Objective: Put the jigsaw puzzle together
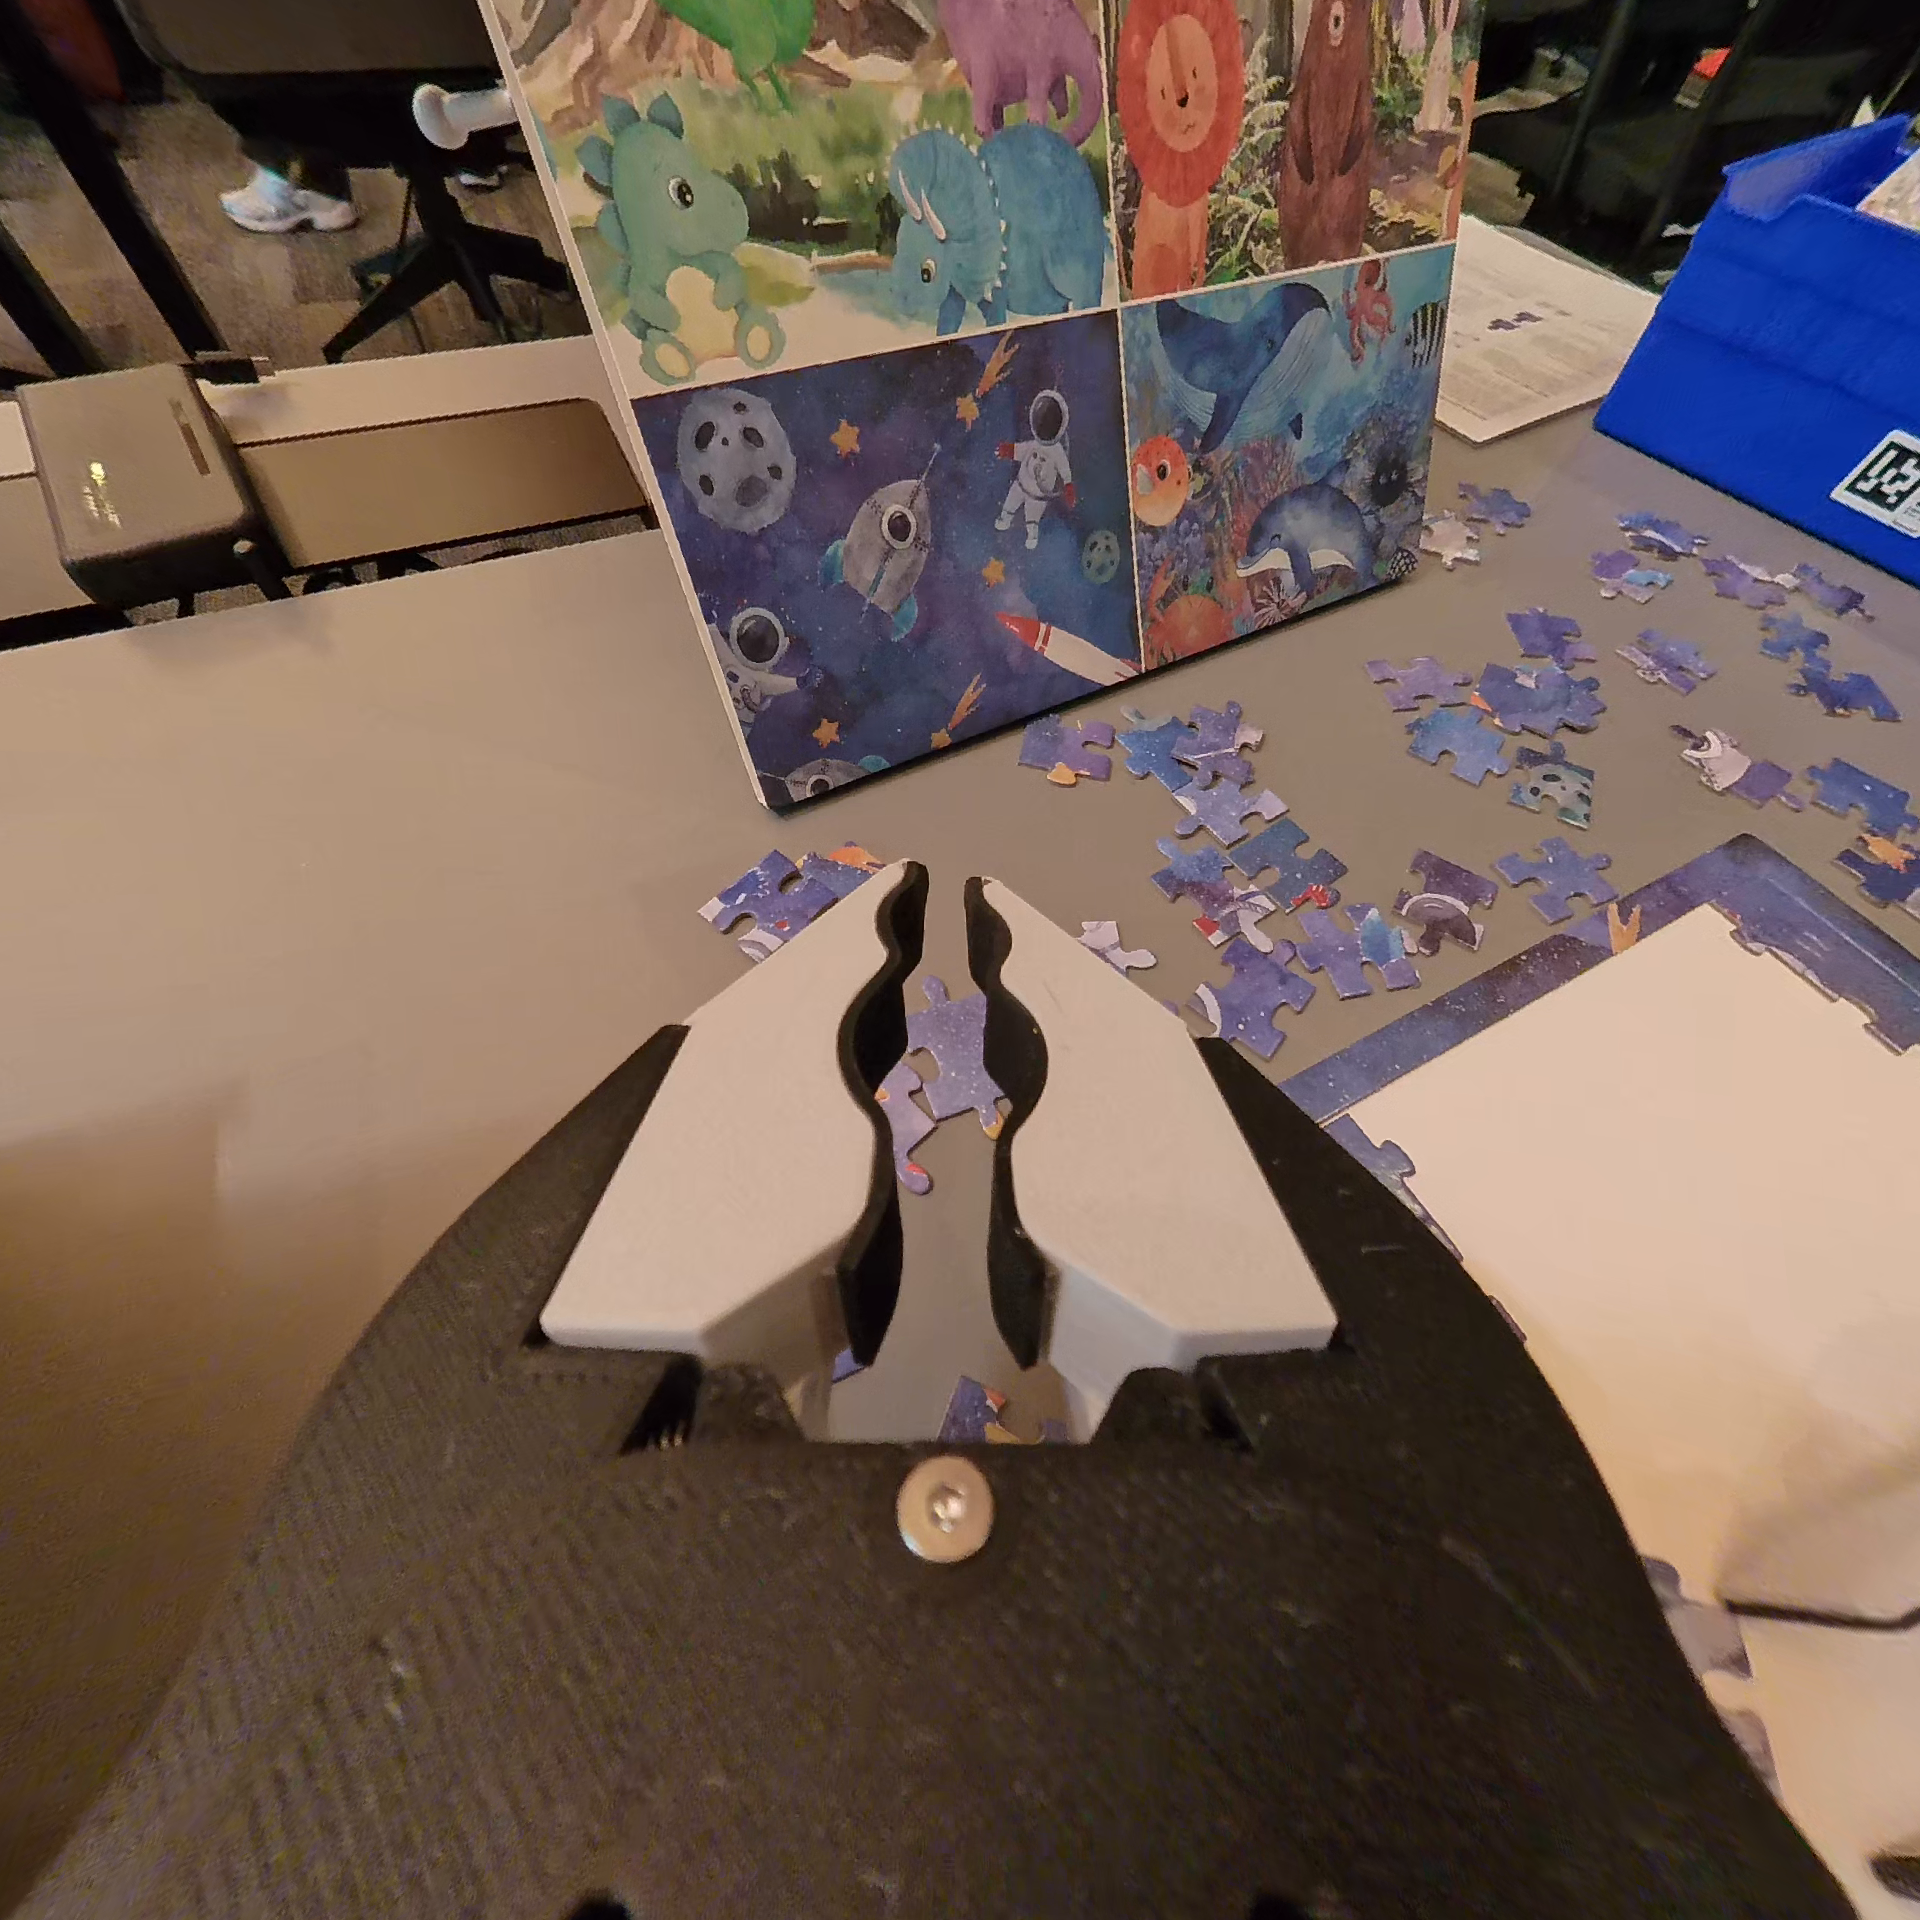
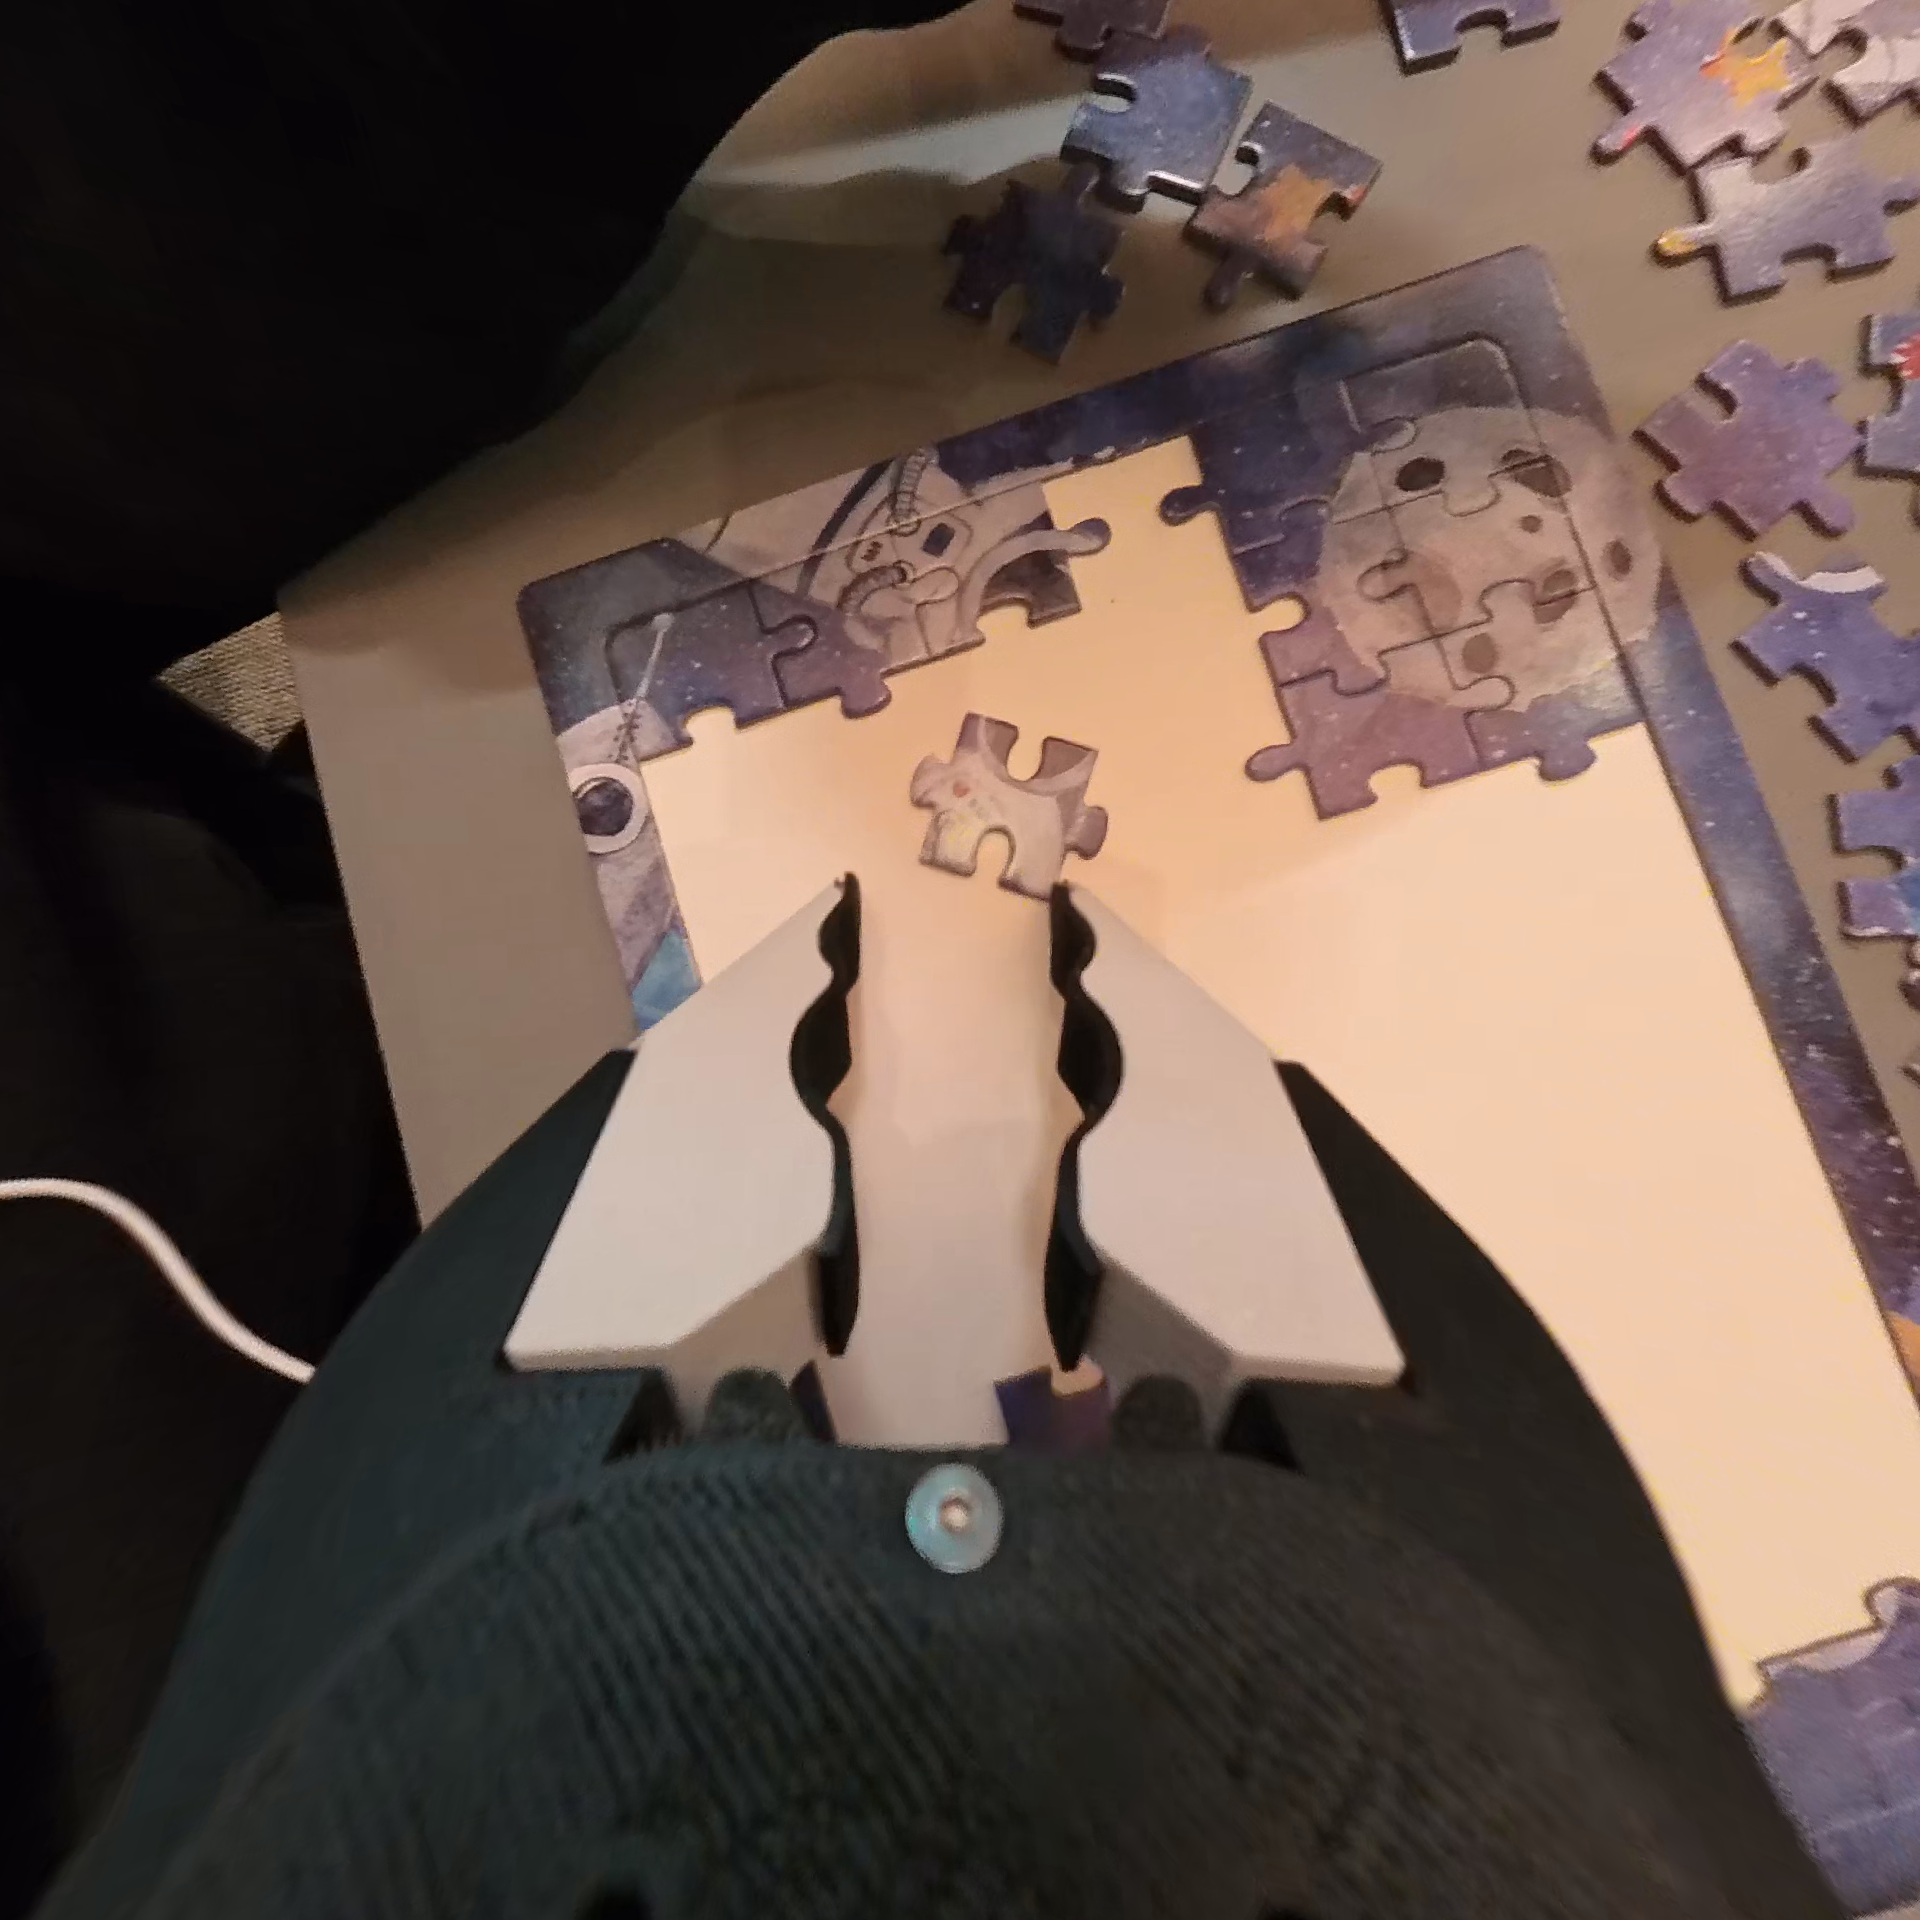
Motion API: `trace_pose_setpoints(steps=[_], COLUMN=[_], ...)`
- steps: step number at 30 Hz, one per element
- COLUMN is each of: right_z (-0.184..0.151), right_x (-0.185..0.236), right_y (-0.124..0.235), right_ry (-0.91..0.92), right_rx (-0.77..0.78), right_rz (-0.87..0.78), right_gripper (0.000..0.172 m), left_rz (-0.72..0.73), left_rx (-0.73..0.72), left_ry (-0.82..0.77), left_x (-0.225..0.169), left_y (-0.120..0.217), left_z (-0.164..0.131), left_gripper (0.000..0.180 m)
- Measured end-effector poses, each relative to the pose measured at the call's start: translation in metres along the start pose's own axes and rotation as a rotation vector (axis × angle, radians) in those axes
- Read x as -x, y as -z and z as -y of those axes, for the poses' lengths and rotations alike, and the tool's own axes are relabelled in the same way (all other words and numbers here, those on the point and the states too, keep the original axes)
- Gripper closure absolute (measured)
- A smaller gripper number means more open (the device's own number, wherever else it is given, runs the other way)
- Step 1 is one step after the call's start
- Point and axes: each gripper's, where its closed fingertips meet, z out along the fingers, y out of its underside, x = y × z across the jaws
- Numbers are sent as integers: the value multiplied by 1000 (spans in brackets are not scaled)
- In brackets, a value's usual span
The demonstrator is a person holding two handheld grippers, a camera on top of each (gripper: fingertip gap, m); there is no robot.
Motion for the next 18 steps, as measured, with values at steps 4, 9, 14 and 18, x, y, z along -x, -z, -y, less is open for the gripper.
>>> trace_pose_setpoints(steps=[4, 9, 14, 18], right_z=[3, 17, 8, -3], right_x=[5, -5, -2, 8], right_y=[2, -1, -4, 5], right_ry=[9, 8, 5, -6], right_rx=[-14, -124, -99, -54], right_rz=[26, 9, 44, 120], right_gripper=[141, 131, 129, 134], left_rz=[-2, -4, -3, -5], left_rx=[0, 1, 1, 2], left_ry=[1, 1, 4, 2], left_x=[0, -1, 0, 0], left_y=[0, 0, 0, 0], left_z=[0, 0, 0, -1], left_gripper=[175, 175, 175, 174])
